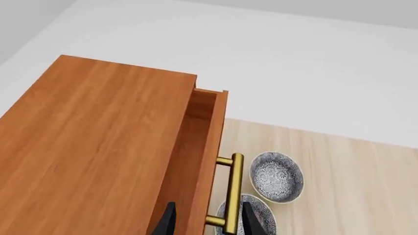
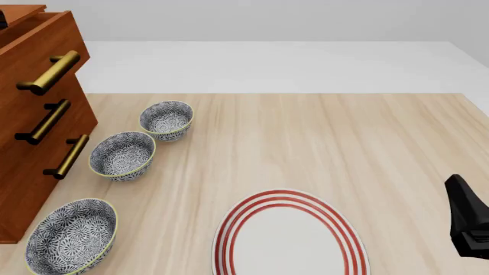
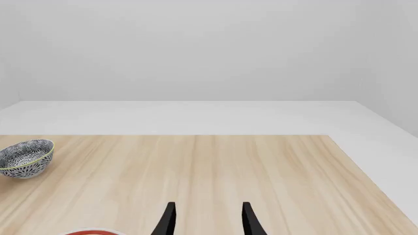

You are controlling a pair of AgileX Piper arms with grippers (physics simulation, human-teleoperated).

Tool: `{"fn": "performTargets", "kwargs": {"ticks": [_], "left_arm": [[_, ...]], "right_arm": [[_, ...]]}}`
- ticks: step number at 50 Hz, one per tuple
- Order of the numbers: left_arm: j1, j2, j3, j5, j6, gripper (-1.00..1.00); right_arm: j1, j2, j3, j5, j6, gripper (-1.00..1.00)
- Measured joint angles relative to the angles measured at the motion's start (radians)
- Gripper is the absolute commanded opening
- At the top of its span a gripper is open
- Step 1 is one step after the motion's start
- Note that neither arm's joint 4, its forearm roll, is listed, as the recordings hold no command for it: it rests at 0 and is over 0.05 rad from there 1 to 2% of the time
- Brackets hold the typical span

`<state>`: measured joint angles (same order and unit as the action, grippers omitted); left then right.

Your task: Open the top drawer of the cabinet.

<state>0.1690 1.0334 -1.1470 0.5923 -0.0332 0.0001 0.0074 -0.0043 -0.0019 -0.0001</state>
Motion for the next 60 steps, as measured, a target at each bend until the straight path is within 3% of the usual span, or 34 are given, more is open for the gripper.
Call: {"fn": "performTargets", "kwargs": {"ticks": [60], "left_arm": [[-0.009,0.077,0.054,-0.058,0.015,1.00]], "right_arm": [[0.012,0.007,-0.004,-0.003,0.000,1.00]]}}
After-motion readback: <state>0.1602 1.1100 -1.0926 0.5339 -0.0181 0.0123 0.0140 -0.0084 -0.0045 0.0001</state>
